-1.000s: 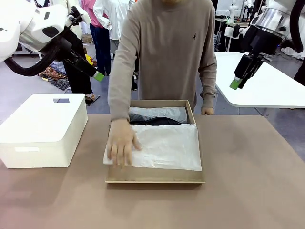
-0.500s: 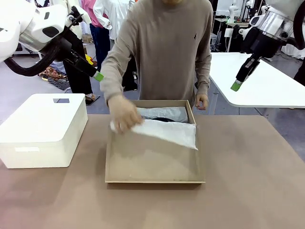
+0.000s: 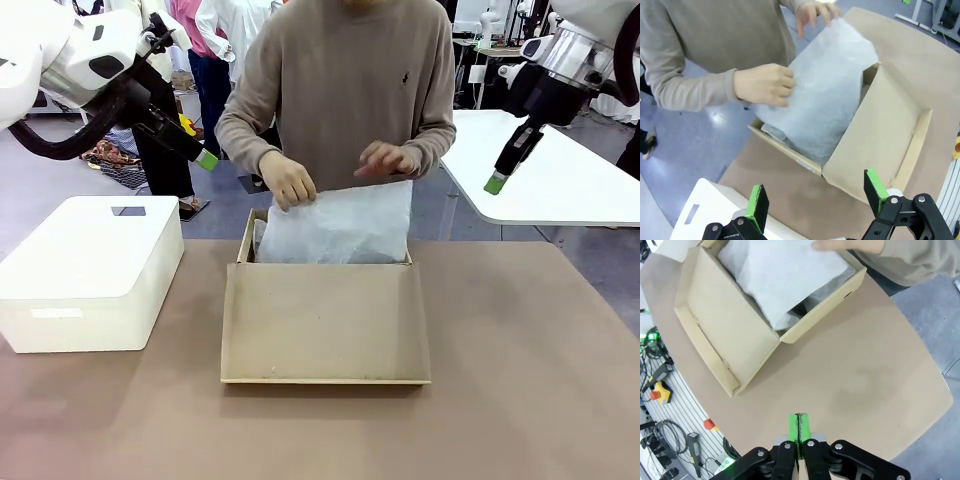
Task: Pack the shoes into the box.
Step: Close the Shoes Box.
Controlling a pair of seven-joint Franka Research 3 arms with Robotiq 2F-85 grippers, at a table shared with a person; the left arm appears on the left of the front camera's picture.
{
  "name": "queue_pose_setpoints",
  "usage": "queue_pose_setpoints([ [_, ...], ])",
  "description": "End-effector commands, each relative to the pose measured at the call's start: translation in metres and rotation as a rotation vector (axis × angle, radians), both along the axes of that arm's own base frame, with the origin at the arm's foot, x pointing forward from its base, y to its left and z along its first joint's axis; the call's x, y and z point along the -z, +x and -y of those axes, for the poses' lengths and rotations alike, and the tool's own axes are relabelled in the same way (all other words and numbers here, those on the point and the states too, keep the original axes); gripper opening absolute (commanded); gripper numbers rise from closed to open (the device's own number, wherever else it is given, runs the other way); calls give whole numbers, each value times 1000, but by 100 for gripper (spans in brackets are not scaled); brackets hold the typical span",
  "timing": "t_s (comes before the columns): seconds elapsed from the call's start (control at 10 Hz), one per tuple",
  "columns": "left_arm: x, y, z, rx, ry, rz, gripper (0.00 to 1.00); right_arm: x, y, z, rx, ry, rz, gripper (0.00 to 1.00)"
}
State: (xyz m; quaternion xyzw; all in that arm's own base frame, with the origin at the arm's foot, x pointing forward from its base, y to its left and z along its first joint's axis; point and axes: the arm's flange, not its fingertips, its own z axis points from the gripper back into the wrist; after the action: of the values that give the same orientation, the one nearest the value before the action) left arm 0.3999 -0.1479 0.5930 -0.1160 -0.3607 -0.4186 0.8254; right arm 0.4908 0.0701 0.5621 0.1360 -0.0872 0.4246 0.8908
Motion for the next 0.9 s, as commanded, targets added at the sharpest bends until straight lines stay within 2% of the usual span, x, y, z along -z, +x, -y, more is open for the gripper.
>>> queue_pose_setpoints([
  [0.0, 1, 1, -2, 19, -14, 3, 100, -3, 0, 0, 5, 13, 3, 0],
  [0.3, 1, 1, -2, 19, -14, 3, 100, 0, 0, 0, 0, 0, 1, 0],
  [0.5, 1, 1, -2, 19, -14, 3, 100, 16, 9, 3, -149, 89, 44, 0],
  [0.6, 1, 1, -2, 19, -14, 3, 100, 26, 12, 6, -240, 133, 24, 0],
  [0.8, 1, 1, -2, 19, -14, 3, 100, 42, 14, 14, -420, 188, 46, 0],
])
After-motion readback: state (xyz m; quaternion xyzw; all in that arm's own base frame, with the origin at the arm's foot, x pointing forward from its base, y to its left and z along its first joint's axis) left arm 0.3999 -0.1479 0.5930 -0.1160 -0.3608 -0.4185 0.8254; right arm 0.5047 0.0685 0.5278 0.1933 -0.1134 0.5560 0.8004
